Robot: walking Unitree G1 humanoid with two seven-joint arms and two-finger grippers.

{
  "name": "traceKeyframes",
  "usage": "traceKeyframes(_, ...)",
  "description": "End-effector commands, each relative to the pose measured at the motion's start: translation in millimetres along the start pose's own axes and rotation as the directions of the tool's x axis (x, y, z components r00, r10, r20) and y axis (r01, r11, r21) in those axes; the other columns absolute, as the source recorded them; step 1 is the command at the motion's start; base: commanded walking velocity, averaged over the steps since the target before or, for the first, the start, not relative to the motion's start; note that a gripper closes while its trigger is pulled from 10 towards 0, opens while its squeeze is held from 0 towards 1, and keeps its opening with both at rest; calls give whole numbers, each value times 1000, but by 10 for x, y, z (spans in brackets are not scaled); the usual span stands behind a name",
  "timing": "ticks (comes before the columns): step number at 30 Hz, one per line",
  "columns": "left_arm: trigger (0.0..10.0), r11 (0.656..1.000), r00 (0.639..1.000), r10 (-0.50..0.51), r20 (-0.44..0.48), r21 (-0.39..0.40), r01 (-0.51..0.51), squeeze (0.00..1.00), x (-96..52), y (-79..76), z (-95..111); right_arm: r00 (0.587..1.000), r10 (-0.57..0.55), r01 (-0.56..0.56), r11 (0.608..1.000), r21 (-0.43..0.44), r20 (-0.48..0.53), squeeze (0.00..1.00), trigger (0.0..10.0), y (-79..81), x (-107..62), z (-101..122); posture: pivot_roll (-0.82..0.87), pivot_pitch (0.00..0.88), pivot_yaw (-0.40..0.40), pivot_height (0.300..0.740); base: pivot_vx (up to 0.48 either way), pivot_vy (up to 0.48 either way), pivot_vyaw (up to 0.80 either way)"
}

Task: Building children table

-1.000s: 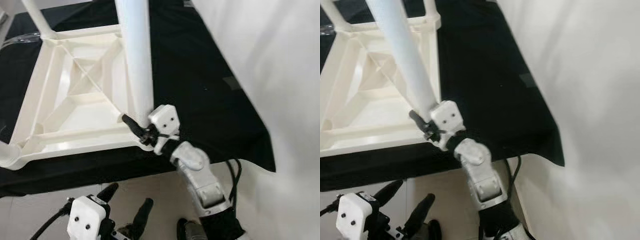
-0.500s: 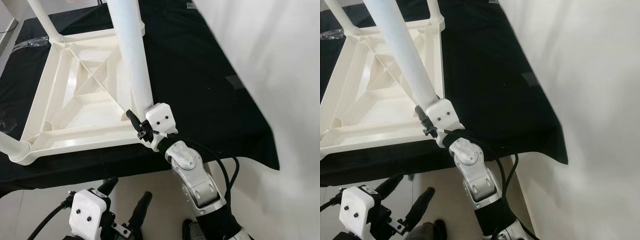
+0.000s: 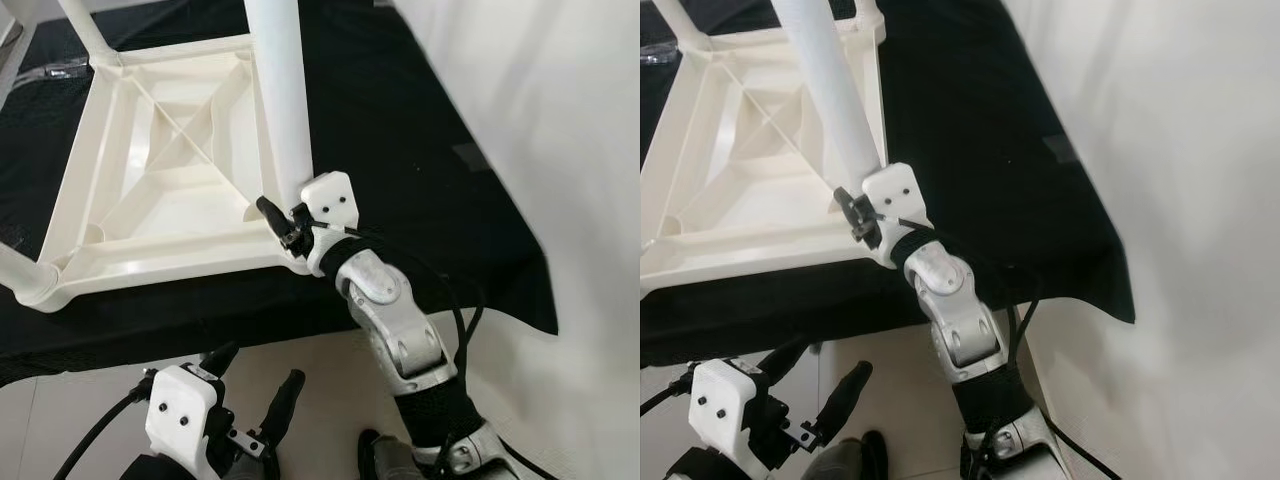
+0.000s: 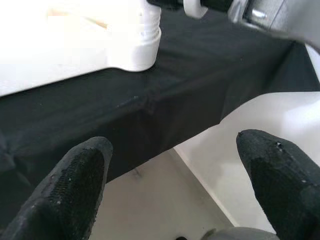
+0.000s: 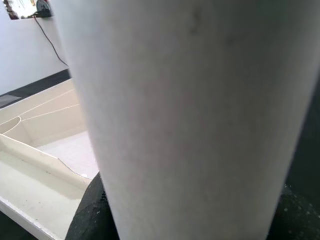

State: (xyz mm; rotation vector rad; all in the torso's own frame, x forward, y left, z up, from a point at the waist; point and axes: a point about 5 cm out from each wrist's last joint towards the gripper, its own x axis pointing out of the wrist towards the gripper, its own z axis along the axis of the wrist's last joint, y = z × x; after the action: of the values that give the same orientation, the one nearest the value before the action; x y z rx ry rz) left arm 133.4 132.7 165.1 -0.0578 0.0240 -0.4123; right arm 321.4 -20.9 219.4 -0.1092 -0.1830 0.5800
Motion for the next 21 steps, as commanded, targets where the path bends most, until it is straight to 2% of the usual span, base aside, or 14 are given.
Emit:
traceKeyframes(1,10000,1000,1000,16,-16,-13,-16,0,-13,10,-36,974,-39,66,991,116,-222,0,10000,-15,-21,-384,39,303,-4,740,0,0,0)
traceKeyframes(3,10000,1000,1000,18,-14,-12,-18,0,-10,13,-35,970,-53,81,990,111,-236,0,10000,-26,-32,-403,39,303,-4,740,0,0,0)
traceKeyframes(5,10000,997,997,78,-4,-16,-78,0,14,95,1,955,-86,123,986,115,-283,0,10000,40,-103,-519,45,299,-1,740,0,0,0)
traceKeyframes(10,10000,992,992,125,32,-3,-125,0,57,194,79,942,-123,160,982,97,-312,0,10000,75,-161,-590,48,295,0,740,0,0,0)
traceKeyframes(12,10000,988,982,124,145,71,-136,0,189,314,308,933,-137,175,981,86,-334,0,10000,164,-243,-651,45,294,0,740,0,0,0)
traceKeyframes(14,10000,988,982,124,145,71,-136,0,189,314,308,933,-137,175,981,86,-334,0,10000,164,-243,-651,45,294,0,740,0,0,0)
traceKeyframes(16,10000,989,955,85,283,89,-115,0,338,422,626,931,-129,169,982,89,-342,0,10000,250,-271,-675,30,285,8,740,0,0,0)
traceKeyframes(18,10000,993,924,43,379,87,-82,0,414,488,878,931,-130,169,982,87,-341,0,10000,272,-260,-676,30,280,13,740,0,0,0)
traceKeyframes(20,10000,995,898,-12,440,93,-33,0,462,518,1073,931,-139,177,981,84,-336,0,10000,263,-242,-667,31,277,15,740,0,0,0)
traceKeyframes(21,10000,995,898,-12,440,93,-33,0,462,518,1073,931,-139,177,981,84,-336,0,10000,263,-242,-667,31,277,15,740,0,0,0)
